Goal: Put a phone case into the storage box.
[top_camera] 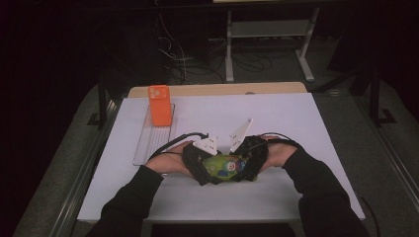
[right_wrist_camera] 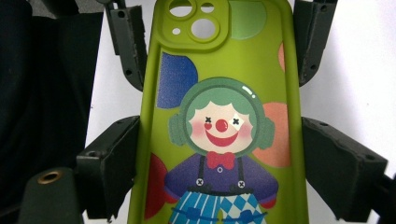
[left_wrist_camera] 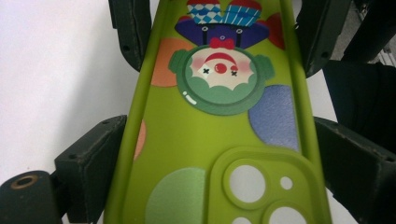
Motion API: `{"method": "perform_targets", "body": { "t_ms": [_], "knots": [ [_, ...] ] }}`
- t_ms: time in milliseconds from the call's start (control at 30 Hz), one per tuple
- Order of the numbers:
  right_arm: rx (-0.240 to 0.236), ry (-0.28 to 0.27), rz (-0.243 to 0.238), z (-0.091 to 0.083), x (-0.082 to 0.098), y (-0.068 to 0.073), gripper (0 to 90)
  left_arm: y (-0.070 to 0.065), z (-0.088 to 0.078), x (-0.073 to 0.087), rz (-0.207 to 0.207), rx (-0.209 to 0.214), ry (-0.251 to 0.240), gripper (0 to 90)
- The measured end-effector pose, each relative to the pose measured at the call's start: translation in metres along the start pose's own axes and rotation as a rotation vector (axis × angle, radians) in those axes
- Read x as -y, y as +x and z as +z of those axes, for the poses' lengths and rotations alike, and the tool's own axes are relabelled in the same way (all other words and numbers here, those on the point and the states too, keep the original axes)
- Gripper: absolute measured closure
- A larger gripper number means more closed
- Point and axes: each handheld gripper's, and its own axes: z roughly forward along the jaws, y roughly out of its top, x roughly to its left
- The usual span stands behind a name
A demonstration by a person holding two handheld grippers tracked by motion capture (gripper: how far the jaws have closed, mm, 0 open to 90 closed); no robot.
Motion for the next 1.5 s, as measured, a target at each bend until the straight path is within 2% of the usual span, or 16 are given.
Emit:
{"method": "perform_targets", "body": {
  "t_ms": [433,567,600,667,733,800,833,967,1067,1200,1233,1300,1367,1400,1433,1500],
  "knots": [
    [-0.011,-0.005,-0.004,0.001,0.003,0.000,14.5,0.001,0.000,-0.001,-0.005,0.030,0.013,15.4],
    [-0.028,-0.047,0.025,-0.002,0.006,-0.001,6.5,0.002,-0.003,-0.001,-0.023,0.016,0.008,15.5],
    [-0.016,-0.064,0.049,-0.005,0.007,-0.003,4.0,0.001,-0.004,0.000,-0.041,0.014,0.003,15.5],
    [0.012,-0.079,0.075,-0.010,0.011,-0.006,2.3,0.005,-0.007,0.001,-0.029,0.003,0.003,15.5],
    [0.049,-0.088,0.144,-0.017,0.016,-0.007,2.2,0.006,-0.010,0.003,-0.054,-0.021,0.000,15.5],
    [0.068,-0.114,0.182,-0.023,0.023,-0.011,2.2,0.006,-0.012,0.005,-0.077,-0.056,0.001,15.5],
    [0.096,-0.137,0.190,-0.026,0.027,-0.014,2.2,0.006,-0.013,0.005,-0.096,-0.072,0.001,15.5],
    [0.172,-0.182,0.329,-0.035,0.042,-0.018,3.8,0.006,-0.016,0.007,-0.155,-0.123,0.000,15.4],
    [0.199,-0.212,0.438,-0.036,0.047,-0.015,2.8,0.008,-0.018,0.010,-0.188,-0.176,-0.004,15.4],
    [0.267,-0.224,0.490,-0.033,0.054,-0.014,1.8,0.009,-0.019,0.011,-0.242,-0.235,0.006,15.5],
    [0.292,-0.226,0.499,-0.032,0.055,-0.012,1.6,0.010,-0.021,0.012,-0.231,-0.250,0.025,15.5],
    [0.315,-0.241,0.522,-0.030,0.058,-0.011,1.4,0.009,-0.021,0.013,-0.273,-0.285,0.009,15.5],
    [0.334,-0.251,0.559,-0.028,0.060,-0.008,1.4,0.010,-0.021,0.014,-0.288,-0.300,0.015,15.5],
    [0.348,-0.256,0.553,-0.027,0.061,-0.007,1.4,0.010,-0.021,0.014,-0.305,-0.320,0.011,15.5],
    [0.358,-0.257,0.571,-0.025,0.063,-0.005,1.3,0.011,-0.023,0.015,-0.298,-0.326,0.026,15.5],
    [0.384,-0.258,0.583,-0.021,0.065,-0.001,0.1,0.012,-0.024,0.016,-0.323,-0.342,0.014,15.5]
  ]
}}
